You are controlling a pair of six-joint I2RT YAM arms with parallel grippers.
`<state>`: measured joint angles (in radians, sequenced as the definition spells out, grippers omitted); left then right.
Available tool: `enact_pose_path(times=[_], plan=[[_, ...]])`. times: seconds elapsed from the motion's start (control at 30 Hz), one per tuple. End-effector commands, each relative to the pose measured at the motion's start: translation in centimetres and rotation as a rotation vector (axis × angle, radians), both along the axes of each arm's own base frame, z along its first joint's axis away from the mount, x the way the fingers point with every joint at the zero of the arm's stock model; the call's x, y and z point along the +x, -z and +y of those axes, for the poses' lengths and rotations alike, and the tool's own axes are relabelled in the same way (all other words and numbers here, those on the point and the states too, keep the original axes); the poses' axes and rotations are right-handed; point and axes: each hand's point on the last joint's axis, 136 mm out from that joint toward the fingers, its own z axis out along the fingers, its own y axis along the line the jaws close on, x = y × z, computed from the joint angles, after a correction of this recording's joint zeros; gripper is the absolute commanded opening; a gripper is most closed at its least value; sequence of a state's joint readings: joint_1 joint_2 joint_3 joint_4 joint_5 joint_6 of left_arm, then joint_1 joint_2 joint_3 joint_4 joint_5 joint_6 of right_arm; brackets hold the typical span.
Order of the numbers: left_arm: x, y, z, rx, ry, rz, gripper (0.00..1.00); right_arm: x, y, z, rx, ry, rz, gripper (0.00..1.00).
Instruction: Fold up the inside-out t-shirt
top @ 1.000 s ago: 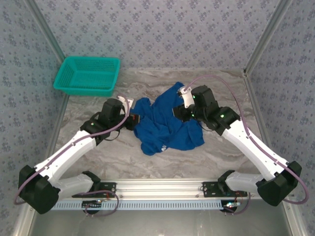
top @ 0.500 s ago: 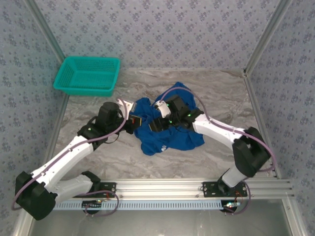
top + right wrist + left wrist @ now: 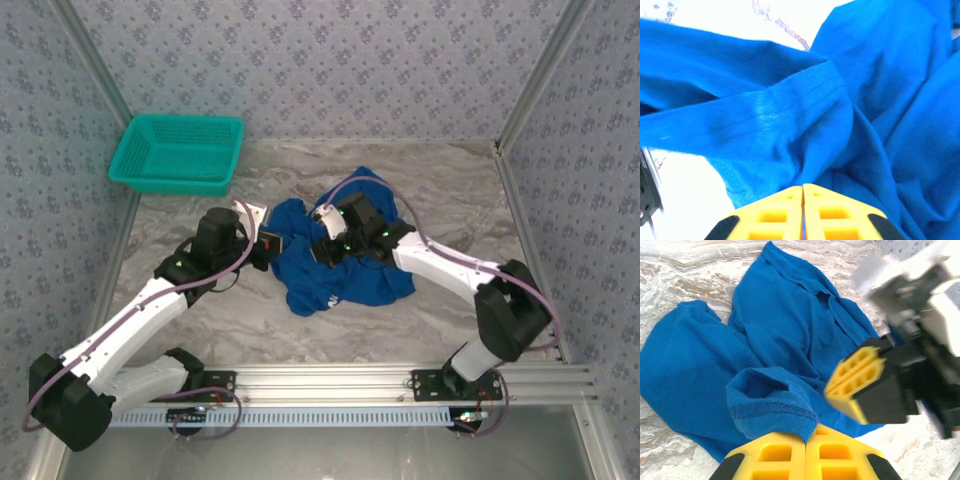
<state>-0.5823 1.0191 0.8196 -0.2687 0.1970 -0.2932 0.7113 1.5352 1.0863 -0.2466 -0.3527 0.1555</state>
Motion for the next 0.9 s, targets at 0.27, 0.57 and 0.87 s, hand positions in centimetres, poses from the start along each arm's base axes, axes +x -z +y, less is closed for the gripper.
enact_pose_path(times=[0.27,0.57,0.87], plan=[[2.2,-2.0,0.0,-0.039,-0.065,-0.042,0.0,-0.5,-1.5,-2.2,-0.018,0.03,-0.041,0.11],[2.2,-2.9,-0.2,-0.047,-0.057,-0.044,0.0,-3.1,4.1,-0.2,-0.081,-0.032,0.048,0.39],[2.5,-2.8,0.5,-0.018,-0.089,-0.052,0.0,-2.9,2.6,0.0,-0.069,-0.051,0.034,0.02]])
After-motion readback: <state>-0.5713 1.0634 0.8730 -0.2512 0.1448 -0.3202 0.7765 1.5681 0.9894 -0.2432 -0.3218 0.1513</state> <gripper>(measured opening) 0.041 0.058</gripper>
